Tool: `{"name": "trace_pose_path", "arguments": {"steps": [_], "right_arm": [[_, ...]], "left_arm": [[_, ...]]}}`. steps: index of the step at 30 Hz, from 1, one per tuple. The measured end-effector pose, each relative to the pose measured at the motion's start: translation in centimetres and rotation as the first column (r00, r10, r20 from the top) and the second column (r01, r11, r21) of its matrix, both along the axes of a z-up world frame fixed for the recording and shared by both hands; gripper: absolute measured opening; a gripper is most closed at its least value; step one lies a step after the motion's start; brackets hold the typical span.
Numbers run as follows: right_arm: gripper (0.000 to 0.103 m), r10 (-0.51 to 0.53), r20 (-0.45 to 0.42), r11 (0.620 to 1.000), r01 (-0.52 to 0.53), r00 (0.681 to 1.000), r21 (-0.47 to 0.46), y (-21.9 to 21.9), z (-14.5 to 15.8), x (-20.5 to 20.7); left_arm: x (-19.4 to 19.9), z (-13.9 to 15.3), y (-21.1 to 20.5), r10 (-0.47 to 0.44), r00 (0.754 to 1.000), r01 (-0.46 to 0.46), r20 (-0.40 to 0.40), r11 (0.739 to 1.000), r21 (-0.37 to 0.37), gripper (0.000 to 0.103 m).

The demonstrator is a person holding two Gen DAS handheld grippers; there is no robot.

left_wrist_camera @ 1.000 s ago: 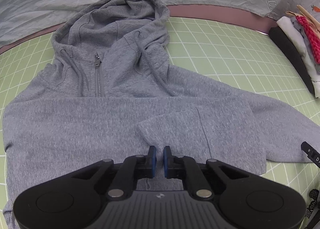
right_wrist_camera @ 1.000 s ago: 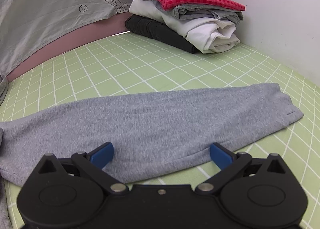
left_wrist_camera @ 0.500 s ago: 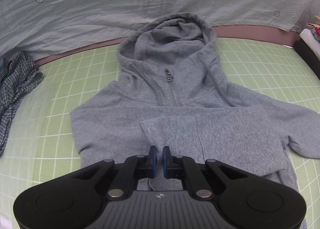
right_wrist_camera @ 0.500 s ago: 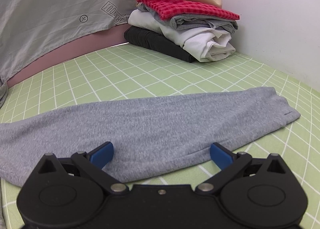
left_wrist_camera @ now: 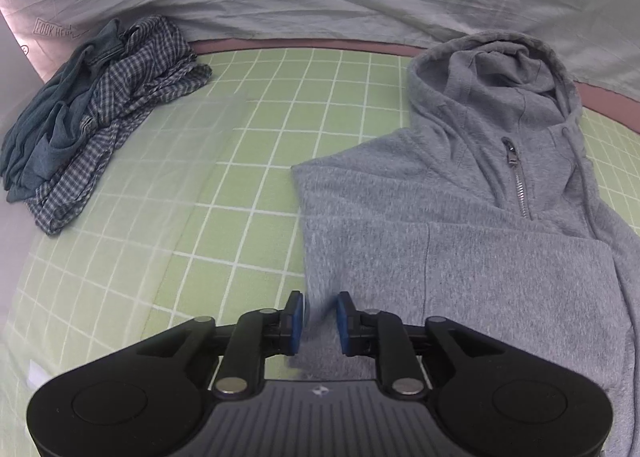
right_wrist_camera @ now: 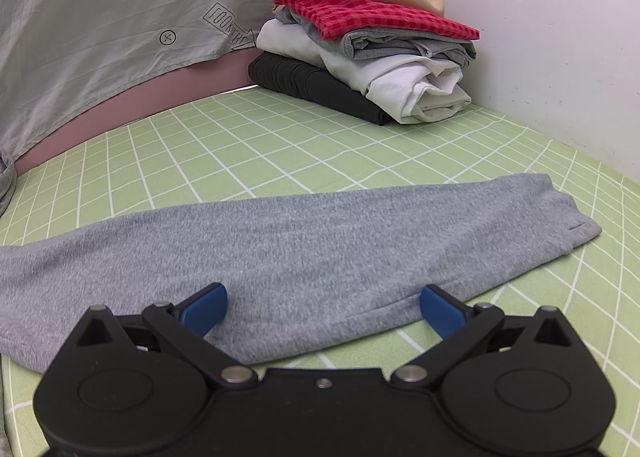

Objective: Fold clothes
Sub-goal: 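Fold the hem up over the body with the left gripper and release, then move the right gripper to the hoodie edge and close on it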

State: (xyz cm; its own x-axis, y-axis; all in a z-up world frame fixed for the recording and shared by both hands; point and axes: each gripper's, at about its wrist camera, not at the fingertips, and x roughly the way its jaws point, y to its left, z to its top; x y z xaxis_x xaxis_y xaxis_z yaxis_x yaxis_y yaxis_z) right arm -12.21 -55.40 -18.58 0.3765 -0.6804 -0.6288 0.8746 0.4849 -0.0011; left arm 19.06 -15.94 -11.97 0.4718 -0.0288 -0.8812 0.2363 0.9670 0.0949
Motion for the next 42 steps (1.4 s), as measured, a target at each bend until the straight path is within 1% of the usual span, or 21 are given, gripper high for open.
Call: {"name": "trace_pose_path", "arguments": {"steps": [1, 2, 3, 4, 6, 7, 8, 11, 15, 19, 20, 23, 24, 26, 29, 31, 34, 36, 37, 39, 42], "right_arm": [[0.103, 0.001, 0.000, 1.000, -0.001, 1.000, 0.000, 0.0, 0.0, 0.0], [0.103, 0.002, 0.000, 1.000, -0.002, 1.000, 0.000, -0.1, 0.0, 0.0], [0.103, 0.001, 0.001, 1.000, -0.001, 1.000, 0.000, -0.1, 0.0, 0.0], [0.103, 0.000, 0.001, 1.000, 0.000, 1.000, 0.000, 0.0, 0.0, 0.0], [0.103, -0.002, 0.002, 1.000, 0.002, 1.000, 0.000, 0.0, 0.0, 0.0], [0.103, -0.002, 0.002, 1.000, 0.002, 1.000, 0.000, 0.0, 0.0, 0.0], [0.103, -0.003, 0.002, 1.000, 0.003, 1.000, 0.000, 0.0, 0.0, 0.0], [0.103, -0.008, 0.000, 1.000, 0.008, 1.000, -0.001, 0.1, 0.0, 0.1], [0.103, -0.024, -0.003, 1.000, 0.024, 1.000, 0.000, -0.1, 0.1, 0.0], [0.103, -0.012, -0.074, 1.000, 0.012, 0.997, 0.007, -1.0, 1.0, 0.1], [0.103, -0.015, -0.091, 1.000, 0.013, 0.996, -0.024, -1.1, 1.5, 0.0], [0.103, -0.047, -0.071, 0.988, 0.036, 0.996, -0.149, -1.7, 3.1, -1.4], [0.103, -0.045, -0.077, 0.987, 0.032, 0.996, -0.154, -2.4, 3.3, -1.8], [0.103, 0.014, -0.091, 0.992, -0.025, 0.996, -0.121, -4.5, 3.4, -2.5], [0.103, 0.041, -0.167, 0.985, -0.068, 0.985, -0.156, -6.8, 3.1, -3.2], [0.103, 0.036, -0.167, 0.990, -0.058, 0.985, -0.129, -8.7, 3.0, -3.9], [0.103, -0.031, -0.100, 0.999, 0.027, 0.995, -0.038, -12.1, 2.4, -5.7], [0.103, -0.093, -0.046, 0.995, 0.095, 0.995, 0.042, -14.1, 1.7, -7.1], [0.103, -0.122, -0.033, 0.990, 0.124, 0.992, 0.063, -14.7, 1.4, -7.7], [0.102, -0.167, -0.026, 0.983, 0.168, 0.986, 0.075, -15.6, 0.9, -8.6], [0.102, -0.188, -0.039, 0.980, 0.190, 0.981, 0.064, -16.3, 0.5, -9.3]], "left_arm": [[-0.3, 0.2, -0.1, 0.017, 1.000, -0.017, 0.007, 1.000, 0.002, 0.036], [-0.7, 0.5, -0.2, 0.027, 1.000, -0.027, 0.015, 1.000, -0.008, 0.048], [-1.1, 0.7, -0.3, 0.036, 0.999, -0.036, 0.022, 0.999, -0.017, 0.055], [-1.5, 1.0, -0.4, 0.046, 0.998, -0.045, 0.030, 0.999, -0.027, 0.068], [-2.6, 1.5, -1.0, 0.050, 0.997, -0.048, 0.054, 0.998, -0.039, 0.071], [-3.1, 1.7, -1.3, 0.048, 0.997, -0.045, 0.063, 0.998, -0.042, 0.075], [-3.7, 1.8, -1.6, 0.043, 0.997, -0.041, 0.068, 0.998, -0.042, 0.081], [-5.4, 1.8, -2.4, 0.030, 0.996, -0.027, 0.082, 0.999, -0.043, 0.090], [-7.3, 1.4, -3.4, -0.017, 0.998, 0.018, 0.062, 1.000, -0.018, 0.090], [-9.1, 1.3, -3.9, -0.058, 0.997, 0.058, 0.051, 0.998, -0.004, 0.090], [-9.4, 1.4, -4.0, -0.063, 0.997, 0.063, 0.052, 0.998, -0.002, 0.090], [-9.9, 1.5, -4.1, -0.074, 0.996, 0.074, 0.050, 0.997, 0.000, 0.090], [-10.0, 1.6, -4.2, -0.077, 0.996, 0.077, 0.051, 0.997, 0.003, 0.090], [-10.1, 1.8, -4.4, -0.082, 0.995, 0.082, 0.056, 0.997, 0.009, 0.090], [-10.2, 2.1, -4.7, -0.090, 0.994, 0.089, 0.066, 0.996, 0.014, 0.090], [-10.4, 2.3, -4.9, -0.088, 0.994, 0.088, 0.065, 0.996, 0.013, 0.090], [-10.6, 2.1, -5.1, -0.090, 0.995, 0.088, 0.054, 0.996, 0.026, 0.090], [-10.8, 2.0, -5.1, -0.089, 0.995, 0.087, 0.047, 0.996, 0.032, 0.090], [-10.8, 2.0, -5.1, -0.087, 0.995, 0.085, 0.043, 0.996, 0.032, 0.090], [-10.9, 1.9, -5.0, -0.084, 0.996, 0.083, 0.038, 0.996, 0.034, 0.090], [-10.9, 1.7, -5.0, -0.077, 0.997, 0.076, 0.025, 0.996, 0.039, 0.090]]}}
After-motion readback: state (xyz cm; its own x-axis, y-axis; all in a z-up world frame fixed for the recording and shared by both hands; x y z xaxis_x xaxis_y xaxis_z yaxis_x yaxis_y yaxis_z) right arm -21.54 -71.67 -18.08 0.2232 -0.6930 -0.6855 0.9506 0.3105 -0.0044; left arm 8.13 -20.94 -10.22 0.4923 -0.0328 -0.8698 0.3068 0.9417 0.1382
